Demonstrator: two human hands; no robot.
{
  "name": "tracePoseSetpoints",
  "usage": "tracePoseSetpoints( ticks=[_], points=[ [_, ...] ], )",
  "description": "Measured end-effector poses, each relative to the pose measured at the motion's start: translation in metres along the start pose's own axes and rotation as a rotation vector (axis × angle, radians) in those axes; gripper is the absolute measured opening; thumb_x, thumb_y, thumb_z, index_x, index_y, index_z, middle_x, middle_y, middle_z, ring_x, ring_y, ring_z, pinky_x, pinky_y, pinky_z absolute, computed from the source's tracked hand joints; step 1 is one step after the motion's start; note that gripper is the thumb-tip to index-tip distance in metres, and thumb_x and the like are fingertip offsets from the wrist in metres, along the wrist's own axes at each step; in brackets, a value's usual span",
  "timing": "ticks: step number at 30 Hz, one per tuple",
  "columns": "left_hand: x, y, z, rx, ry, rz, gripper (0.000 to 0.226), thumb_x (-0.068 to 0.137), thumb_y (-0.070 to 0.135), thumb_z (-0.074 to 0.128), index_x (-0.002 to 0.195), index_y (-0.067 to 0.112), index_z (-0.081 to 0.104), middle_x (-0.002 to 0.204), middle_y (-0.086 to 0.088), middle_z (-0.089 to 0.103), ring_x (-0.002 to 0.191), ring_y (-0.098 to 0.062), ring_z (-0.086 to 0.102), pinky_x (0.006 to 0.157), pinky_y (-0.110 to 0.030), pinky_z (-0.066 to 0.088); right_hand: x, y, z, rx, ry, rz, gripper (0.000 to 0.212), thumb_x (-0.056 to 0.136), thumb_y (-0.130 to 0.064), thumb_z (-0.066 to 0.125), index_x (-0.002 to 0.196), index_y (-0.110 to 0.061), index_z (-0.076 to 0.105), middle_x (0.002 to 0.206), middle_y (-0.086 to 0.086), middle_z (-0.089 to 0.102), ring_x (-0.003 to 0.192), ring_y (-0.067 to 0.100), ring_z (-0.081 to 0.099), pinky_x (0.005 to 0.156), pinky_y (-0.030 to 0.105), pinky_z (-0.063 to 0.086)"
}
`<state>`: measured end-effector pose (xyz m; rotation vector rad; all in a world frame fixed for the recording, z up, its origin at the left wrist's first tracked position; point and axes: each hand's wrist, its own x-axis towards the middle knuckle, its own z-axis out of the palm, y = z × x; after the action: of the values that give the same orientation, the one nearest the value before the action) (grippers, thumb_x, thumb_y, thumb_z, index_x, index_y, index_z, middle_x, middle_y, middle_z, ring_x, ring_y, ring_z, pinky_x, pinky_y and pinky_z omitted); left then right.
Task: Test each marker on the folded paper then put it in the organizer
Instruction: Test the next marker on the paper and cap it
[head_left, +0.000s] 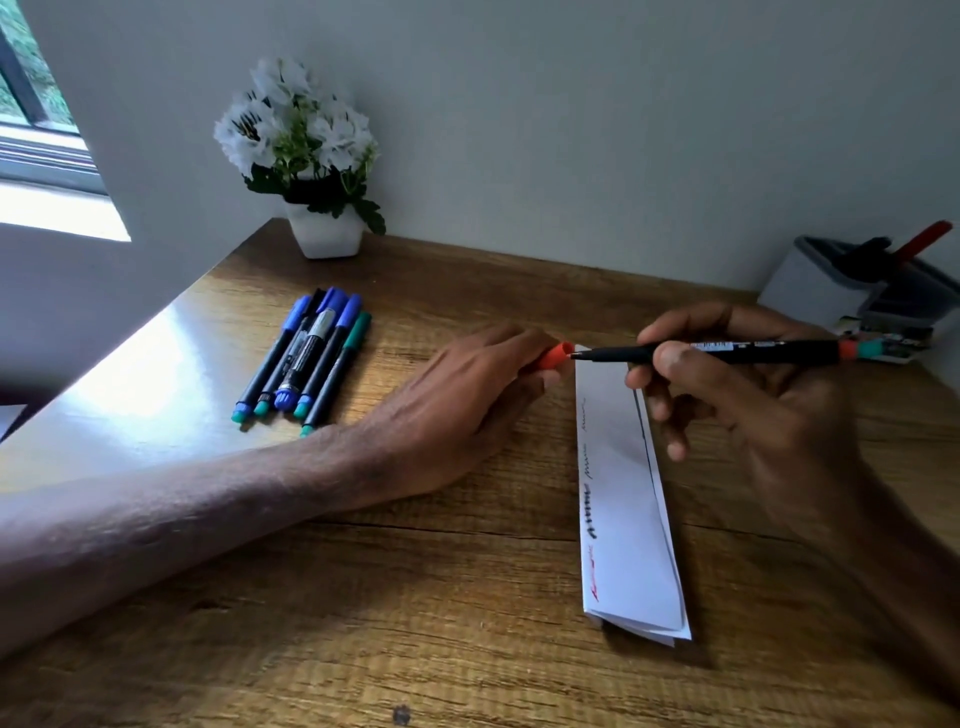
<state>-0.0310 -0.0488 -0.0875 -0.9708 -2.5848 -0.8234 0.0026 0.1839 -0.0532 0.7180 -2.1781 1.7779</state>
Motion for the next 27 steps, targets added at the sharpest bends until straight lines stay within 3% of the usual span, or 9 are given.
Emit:
tracePoseSetpoints(
  ticks=[3, 5, 11, 17, 21, 27],
  points=[
    [0.000, -0.001, 0.001, 0.017, -0.004, 0.001, 0.035, 0.107, 0.037, 0.044, 0.137, 0.024, 0.054, 0.106, 0.026, 0.041, 0.094, 0.022, 0.042, 0.082, 0.001, 0.033, 0.000, 0.001, -0.001, -0.019, 0.007, 0.001, 0.017, 0.091, -0.009, 0.060, 0.102, 0.002, 0.067, 0.084, 0.013, 0.074, 0.062, 0.025, 0.065, 0.042, 0.032, 0.050],
    [0.000, -0.002, 0.001, 0.027, -0.009, -0.001, 0.037, 0.107, 0.037, 0.044, 0.142, 0.026, 0.052, 0.109, 0.027, 0.040, 0.095, 0.022, 0.040, 0.080, -0.001, 0.034, 0.001, 0.002, -0.002, -0.027, 0.021, 0.007, 0.016, 0.091, -0.009, 0.060, 0.101, 0.001, 0.067, 0.084, 0.013, 0.074, 0.062, 0.025, 0.065, 0.042, 0.031, 0.050],
    [-0.002, 0.000, 0.001, 0.027, 0.007, 0.063, 0.043, 0.105, 0.038, 0.041, 0.144, 0.025, 0.052, 0.121, 0.011, 0.058, 0.103, 0.002, 0.049, 0.082, -0.012, 0.042, 0.000, 0.002, 0.001, -0.096, 0.006, 0.045, 0.021, 0.088, -0.017, 0.068, 0.102, -0.001, 0.066, 0.086, 0.011, 0.077, 0.063, 0.025, 0.070, 0.042, 0.031, 0.053],
    [-0.003, 0.007, 0.001, 0.006, 0.053, 0.204, 0.036, 0.109, 0.031, 0.044, 0.133, 0.010, 0.061, 0.107, 0.002, 0.068, 0.091, -0.011, 0.062, 0.075, -0.031, 0.051, 0.004, 0.005, 0.004, -0.094, -0.029, 0.031, 0.023, 0.082, -0.023, 0.072, 0.093, -0.003, 0.070, 0.075, 0.010, 0.075, 0.052, 0.029, 0.066, 0.037, 0.030, 0.050],
    [-0.001, 0.015, 0.005, -0.021, 0.136, 0.229, 0.028, 0.109, 0.023, 0.047, 0.123, 0.007, 0.065, 0.092, 0.012, 0.059, 0.074, -0.004, 0.056, 0.062, -0.022, 0.048, 0.007, 0.002, -0.003, -0.058, -0.033, -0.017, 0.027, 0.081, -0.021, 0.072, 0.093, 0.003, 0.070, 0.069, 0.012, 0.071, 0.049, 0.038, 0.056, 0.036, 0.026, 0.048],
    [0.001, 0.019, 0.008, 0.017, 0.176, 0.267, 0.030, 0.109, 0.023, 0.046, 0.124, 0.006, 0.064, 0.094, 0.012, 0.057, 0.075, -0.002, 0.054, 0.063, -0.017, 0.045, 0.008, 0.006, -0.009, -0.006, -0.085, -0.035, 0.021, 0.082, -0.013, 0.074, 0.094, 0.005, 0.070, 0.072, 0.013, 0.071, 0.054, 0.025, 0.063, 0.040, 0.030, 0.051]
  ],
)
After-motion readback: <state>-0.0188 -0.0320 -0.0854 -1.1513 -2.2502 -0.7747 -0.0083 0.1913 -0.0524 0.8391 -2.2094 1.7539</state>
